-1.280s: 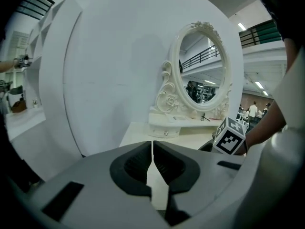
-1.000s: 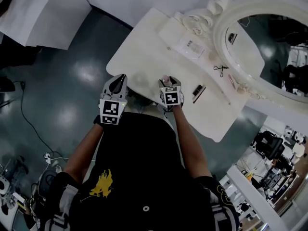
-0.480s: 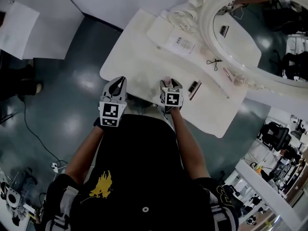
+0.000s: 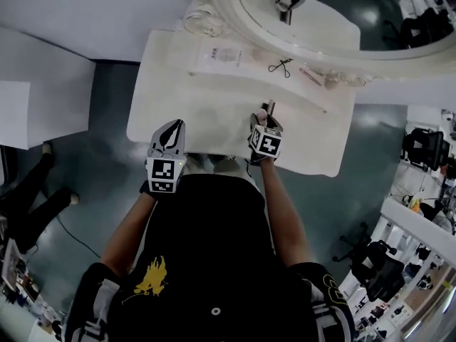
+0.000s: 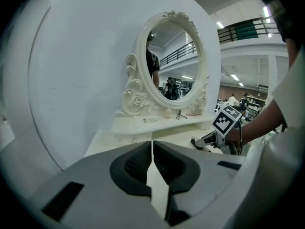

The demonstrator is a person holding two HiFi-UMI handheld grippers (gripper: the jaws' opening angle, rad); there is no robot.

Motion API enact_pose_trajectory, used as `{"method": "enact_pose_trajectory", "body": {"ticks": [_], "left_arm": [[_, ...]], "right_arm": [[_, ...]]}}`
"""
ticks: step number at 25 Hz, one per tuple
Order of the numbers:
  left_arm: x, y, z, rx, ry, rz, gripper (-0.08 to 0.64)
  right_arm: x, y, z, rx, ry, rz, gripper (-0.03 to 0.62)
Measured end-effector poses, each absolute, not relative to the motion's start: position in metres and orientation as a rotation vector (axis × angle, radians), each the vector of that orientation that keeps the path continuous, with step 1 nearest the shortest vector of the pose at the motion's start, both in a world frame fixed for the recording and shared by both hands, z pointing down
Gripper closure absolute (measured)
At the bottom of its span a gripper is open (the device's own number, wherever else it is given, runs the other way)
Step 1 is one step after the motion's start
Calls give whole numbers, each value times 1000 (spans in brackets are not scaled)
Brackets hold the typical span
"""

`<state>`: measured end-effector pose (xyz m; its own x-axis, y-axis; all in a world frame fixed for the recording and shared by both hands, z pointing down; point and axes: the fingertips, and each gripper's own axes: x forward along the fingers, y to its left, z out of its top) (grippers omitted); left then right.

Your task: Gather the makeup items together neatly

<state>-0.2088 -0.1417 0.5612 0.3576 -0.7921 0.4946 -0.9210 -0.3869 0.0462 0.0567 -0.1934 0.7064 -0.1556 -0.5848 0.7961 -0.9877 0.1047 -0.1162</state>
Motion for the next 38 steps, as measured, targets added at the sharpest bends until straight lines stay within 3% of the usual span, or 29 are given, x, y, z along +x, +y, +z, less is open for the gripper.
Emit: {"method": "enact_pose_trajectory", "body": {"ticks": [5, 9, 23, 25, 38], "left_arm": [[-154, -156, 553, 2415, -1408, 604, 537], [-122, -163, 548, 2452, -1357, 626, 536], [-95, -170, 548, 2497, -1285, 684, 537], [-98, -170, 548, 2494, -1288, 685, 537], [-91, -174, 548, 2520, -1260, 674, 537]], "right_arm": [[144, -186, 710, 1798, -1647, 1129, 337], [173, -187, 720, 1905, -1551, 1258, 337], [180, -201, 732, 2071, -1484, 1509, 336], [180, -201, 731, 2073, -1509, 1540, 312], [157, -191, 731, 1805, -1738, 1534, 288]]}}
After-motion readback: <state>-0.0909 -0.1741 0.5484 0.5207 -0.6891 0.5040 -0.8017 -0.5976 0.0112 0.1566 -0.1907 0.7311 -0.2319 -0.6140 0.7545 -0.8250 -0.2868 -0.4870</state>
